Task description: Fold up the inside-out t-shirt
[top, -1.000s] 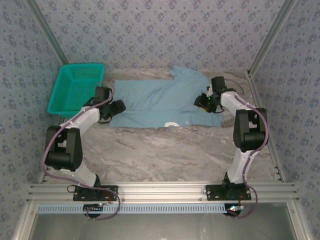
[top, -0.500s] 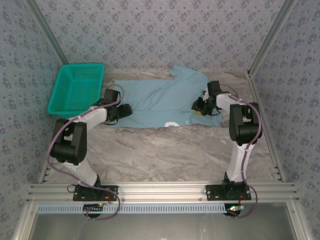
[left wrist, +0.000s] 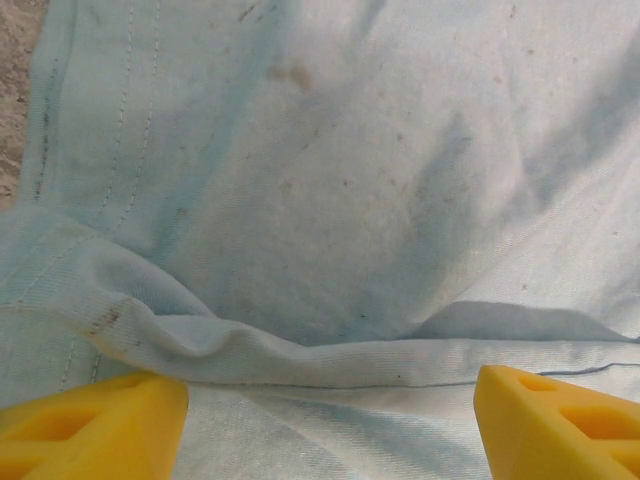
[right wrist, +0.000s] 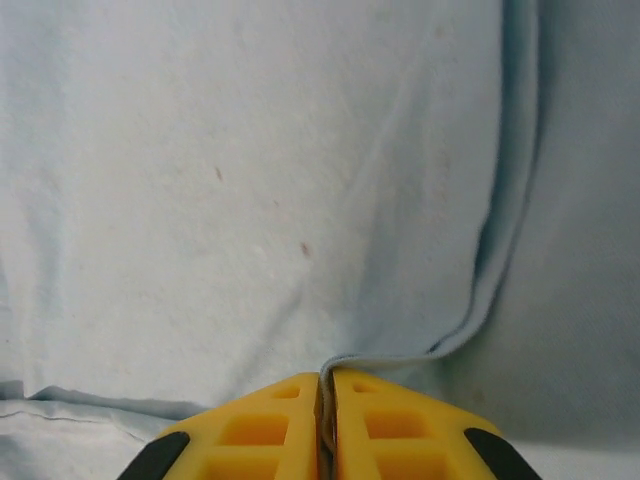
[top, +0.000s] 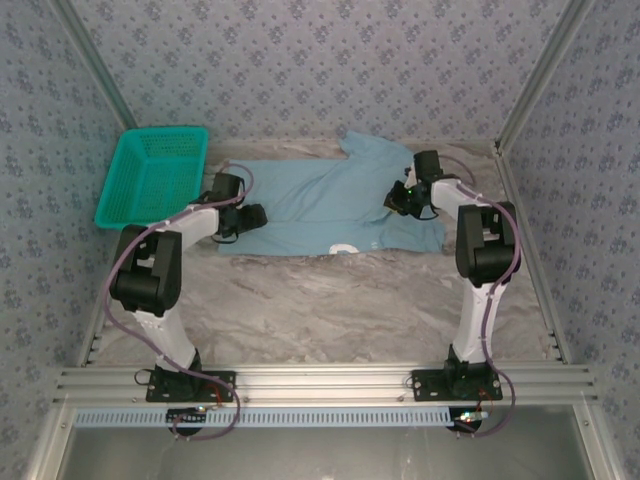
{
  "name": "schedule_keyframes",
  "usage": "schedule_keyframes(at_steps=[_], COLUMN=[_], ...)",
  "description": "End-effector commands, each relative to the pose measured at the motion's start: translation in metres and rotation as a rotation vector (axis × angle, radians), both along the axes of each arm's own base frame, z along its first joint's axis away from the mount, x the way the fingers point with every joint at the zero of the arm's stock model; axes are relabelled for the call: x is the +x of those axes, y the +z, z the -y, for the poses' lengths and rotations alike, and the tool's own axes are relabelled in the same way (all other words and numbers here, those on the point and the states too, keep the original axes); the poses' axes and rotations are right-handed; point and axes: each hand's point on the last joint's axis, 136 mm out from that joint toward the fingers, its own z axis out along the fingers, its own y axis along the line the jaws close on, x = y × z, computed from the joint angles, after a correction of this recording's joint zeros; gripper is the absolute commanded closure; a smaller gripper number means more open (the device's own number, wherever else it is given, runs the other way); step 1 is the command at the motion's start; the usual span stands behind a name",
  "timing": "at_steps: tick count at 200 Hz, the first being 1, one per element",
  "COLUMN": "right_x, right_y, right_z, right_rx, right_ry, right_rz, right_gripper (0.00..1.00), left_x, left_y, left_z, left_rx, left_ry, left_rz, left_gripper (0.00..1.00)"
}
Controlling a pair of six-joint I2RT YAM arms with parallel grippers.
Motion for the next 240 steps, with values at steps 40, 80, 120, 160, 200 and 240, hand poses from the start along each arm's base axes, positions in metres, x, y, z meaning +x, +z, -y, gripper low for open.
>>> schedule_keyframes(at_steps=[40, 80, 120, 160, 200, 240], right_x=[0.071, 0.102, 0.099, 0.013, -0.041, -0.061], right_y=[0.041, 0.041, 0.055, 0.051, -0.004, -0.037], right_z=[-0.036, -0.041, -0.023, 0.022, 0.050, 0.081], right_rx=[0.159, 0.216, 0.206, -0.016, -0.181, -0.288], right_ry=[-0.055, -0.075, -0.049, 0.001, 0.026, -0.022], right_rz=[0.190, 0.235, 0.221, 0.140, -0.039, -0.187], right_gripper=[0.87, 0.72, 0.61, 0.57, 0.56, 0.58], left_x=[0.036, 0.046, 0.023, 0.007, -0.005, -0.010], left_y=[-0.004, -0.005, -0.011, 0.038, 0.018, -0.015], left_z=[-0.002, -0.022, -0.045, -0.020, 0.004, 0.000], left_rx=[-0.019, 0.035, 0.104, 0.013, -0.031, 0.009], left_ry=[-0.009, 0.065, 0.138, 0.078, 0.017, -0.015], left_rz=[0.018, 0.009, -0.011, 0.111, 0.055, -0.048], left_gripper=[0.25, 0.25, 0.25, 0.24, 0.24, 0.24])
